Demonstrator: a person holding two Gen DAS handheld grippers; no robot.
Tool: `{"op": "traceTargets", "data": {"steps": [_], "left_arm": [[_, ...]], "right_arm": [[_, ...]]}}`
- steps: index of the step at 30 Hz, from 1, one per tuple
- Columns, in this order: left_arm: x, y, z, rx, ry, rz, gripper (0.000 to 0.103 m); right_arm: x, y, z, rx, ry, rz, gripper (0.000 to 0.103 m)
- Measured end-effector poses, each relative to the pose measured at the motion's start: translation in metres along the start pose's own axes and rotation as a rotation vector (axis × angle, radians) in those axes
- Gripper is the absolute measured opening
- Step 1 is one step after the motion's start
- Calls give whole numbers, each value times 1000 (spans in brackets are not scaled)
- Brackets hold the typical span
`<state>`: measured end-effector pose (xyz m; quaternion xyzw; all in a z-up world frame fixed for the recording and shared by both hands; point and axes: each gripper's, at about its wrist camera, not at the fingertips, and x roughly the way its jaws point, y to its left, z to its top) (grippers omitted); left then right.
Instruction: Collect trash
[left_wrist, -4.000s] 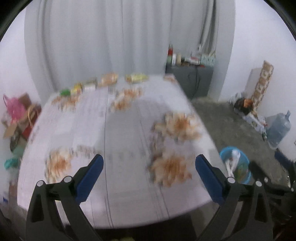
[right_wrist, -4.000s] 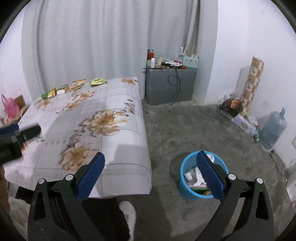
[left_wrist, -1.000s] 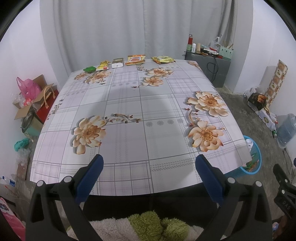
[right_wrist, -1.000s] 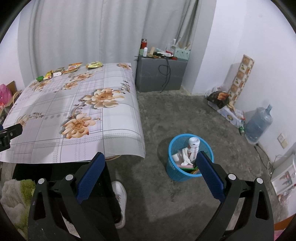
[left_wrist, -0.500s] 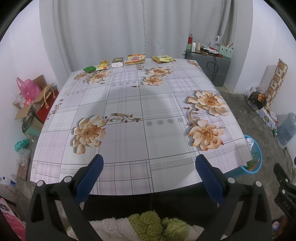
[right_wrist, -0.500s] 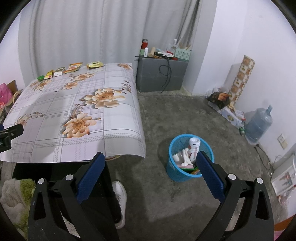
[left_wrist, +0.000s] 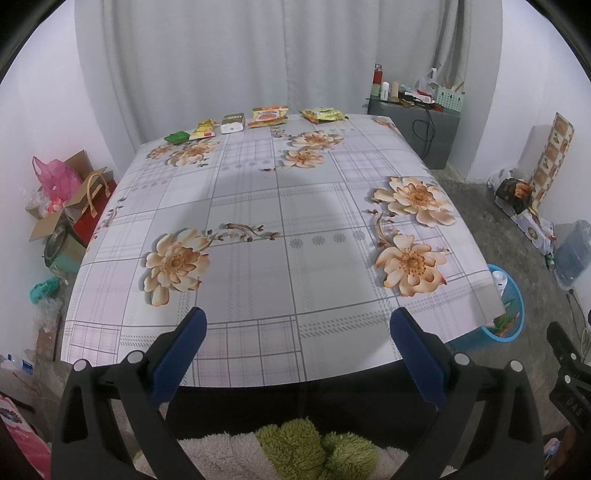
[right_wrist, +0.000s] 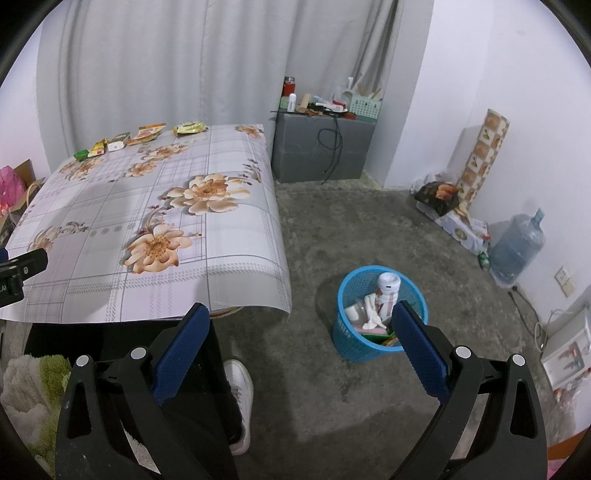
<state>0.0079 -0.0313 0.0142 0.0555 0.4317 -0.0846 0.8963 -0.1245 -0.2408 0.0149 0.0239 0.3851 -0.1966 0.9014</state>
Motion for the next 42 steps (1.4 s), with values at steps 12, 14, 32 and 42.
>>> {"op": "traceTargets", "data": {"steps": [12, 14, 32, 42], "left_arm": [[1, -1, -1, 3, 1, 1, 97], [1, -1, -1, 2, 1, 1, 97], [1, -3, -1, 5, 2, 3, 97], [1, -3, -3, 7, 5, 4, 97]], "right_arm": [[1, -1, -1, -1, 0, 2, 95], [1, -1, -1, -1, -1, 2, 95], [1, -1, -1, -2, 0, 4, 95], [1, -1, -1, 0, 1, 4, 95]]}}
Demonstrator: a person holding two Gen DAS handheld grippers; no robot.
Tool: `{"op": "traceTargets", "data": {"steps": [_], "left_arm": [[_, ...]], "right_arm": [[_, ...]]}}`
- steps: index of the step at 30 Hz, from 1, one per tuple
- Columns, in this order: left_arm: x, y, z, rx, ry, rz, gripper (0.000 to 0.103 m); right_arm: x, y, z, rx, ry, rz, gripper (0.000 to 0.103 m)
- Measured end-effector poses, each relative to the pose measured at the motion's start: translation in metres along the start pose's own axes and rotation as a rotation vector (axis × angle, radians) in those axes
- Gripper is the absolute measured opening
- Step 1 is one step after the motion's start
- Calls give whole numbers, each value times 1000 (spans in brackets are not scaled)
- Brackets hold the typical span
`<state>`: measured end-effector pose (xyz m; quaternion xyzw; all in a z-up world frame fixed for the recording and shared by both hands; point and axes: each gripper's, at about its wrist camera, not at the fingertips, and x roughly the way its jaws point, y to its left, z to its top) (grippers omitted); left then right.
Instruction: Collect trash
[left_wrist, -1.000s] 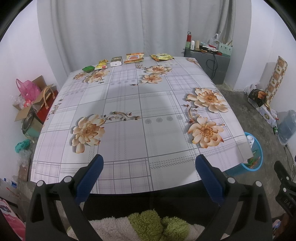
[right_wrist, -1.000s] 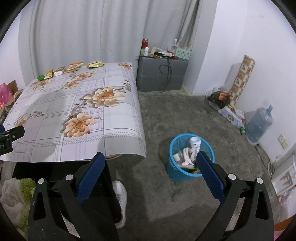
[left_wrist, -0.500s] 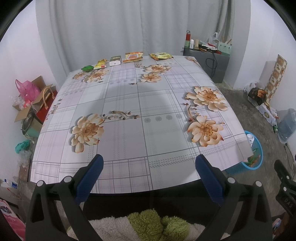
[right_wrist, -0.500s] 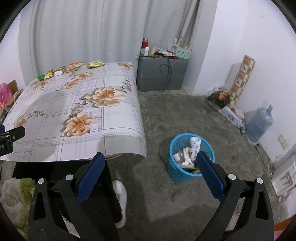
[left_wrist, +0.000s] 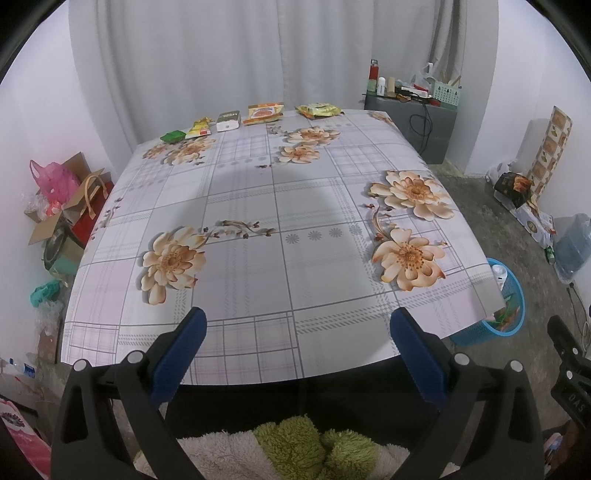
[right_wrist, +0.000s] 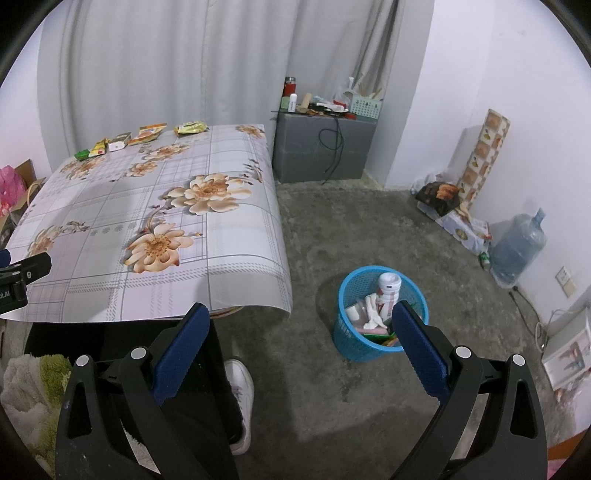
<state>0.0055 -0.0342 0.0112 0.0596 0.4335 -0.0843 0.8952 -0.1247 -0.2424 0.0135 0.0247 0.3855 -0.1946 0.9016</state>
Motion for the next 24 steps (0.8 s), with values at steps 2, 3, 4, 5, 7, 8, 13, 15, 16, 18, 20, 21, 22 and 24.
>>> {"op": "traceTargets", "data": {"steps": [2, 3, 4, 5, 7, 8, 13, 15, 16, 18, 20, 21, 22, 24], "left_arm": [[0, -1, 2, 1, 0, 0, 97], [0, -1, 1, 1, -1, 1, 97], [0, 0, 1, 1, -1, 0, 97], [0, 0, 1, 1, -1, -1, 97], [0, -1, 1, 2, 1, 0, 97], [0, 0, 1, 1, 1, 0, 97], [0, -1, 2, 1, -1, 1, 97], [0, -1, 1, 1, 0, 1, 97], [0, -1, 3, 1, 0, 1, 97], [0, -1, 2, 2, 1, 1, 97], [0, -2, 3, 2, 1, 1, 97], [0, -1, 2, 3, 1, 1, 97], [0, -1, 2, 3, 2, 1, 97], [0, -1, 2, 2, 2, 2, 97]], "right_arm": [[0, 0, 0, -1, 1, 0, 95], [0, 0, 0, -1, 1, 0, 95], [0, 0, 0, -2, 1, -1, 95], [0, 1, 0, -2, 0, 0, 95], [0, 0, 0, -2, -1, 0, 95], [0, 0, 0, -2, 0, 0, 95], [0, 0, 1, -2, 0, 0, 95], [0, 0, 1, -3, 0, 0, 95], [0, 0, 0, -3, -1, 0, 95], [0, 0, 1, -2, 0, 0, 95], [0, 0, 1, -2, 0, 0, 95], [0, 0, 1, -2, 1, 0, 95], [0, 0, 0, -2, 1, 0, 95], [0, 0, 1, -2, 0, 0, 95]]}}
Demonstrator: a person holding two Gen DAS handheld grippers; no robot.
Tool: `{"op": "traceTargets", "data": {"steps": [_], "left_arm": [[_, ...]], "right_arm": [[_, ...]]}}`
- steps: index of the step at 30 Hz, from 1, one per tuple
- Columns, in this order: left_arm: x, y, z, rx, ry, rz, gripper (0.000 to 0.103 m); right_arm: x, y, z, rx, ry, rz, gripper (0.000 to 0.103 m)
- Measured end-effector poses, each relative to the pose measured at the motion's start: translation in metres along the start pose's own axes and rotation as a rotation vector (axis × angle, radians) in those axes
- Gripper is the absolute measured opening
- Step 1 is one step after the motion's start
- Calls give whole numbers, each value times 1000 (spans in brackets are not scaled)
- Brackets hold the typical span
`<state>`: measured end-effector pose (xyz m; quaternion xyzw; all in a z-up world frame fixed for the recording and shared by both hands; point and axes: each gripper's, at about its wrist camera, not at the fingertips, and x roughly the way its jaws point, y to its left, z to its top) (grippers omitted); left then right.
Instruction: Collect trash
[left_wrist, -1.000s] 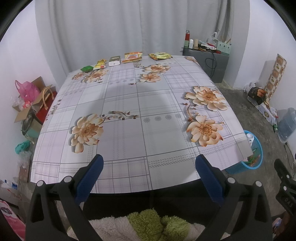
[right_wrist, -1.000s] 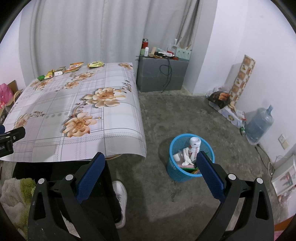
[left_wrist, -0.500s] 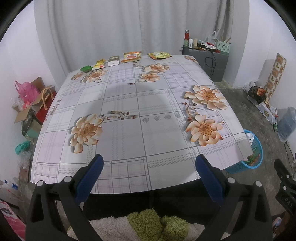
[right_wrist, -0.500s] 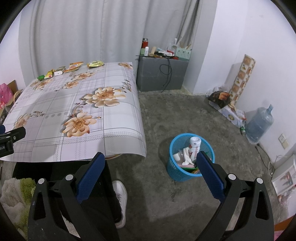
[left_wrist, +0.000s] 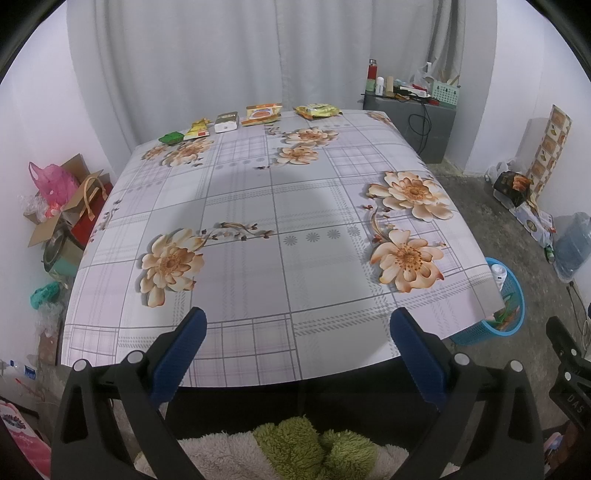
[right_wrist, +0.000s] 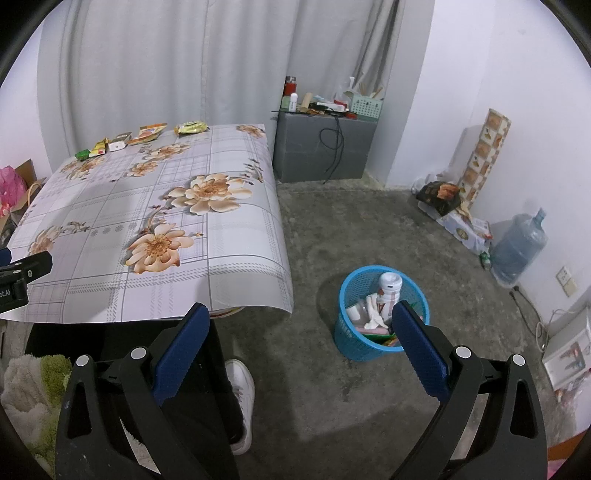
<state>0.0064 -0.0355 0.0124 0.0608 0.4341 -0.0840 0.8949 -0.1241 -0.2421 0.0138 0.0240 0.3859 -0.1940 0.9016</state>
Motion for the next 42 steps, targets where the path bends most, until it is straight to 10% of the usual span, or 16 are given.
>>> {"op": "traceTargets", "data": {"steps": [42], "left_arm": [[2, -3, 0, 3, 4, 3, 97]], "right_arm": [[0, -1, 1, -2, 1, 2, 95]]}}
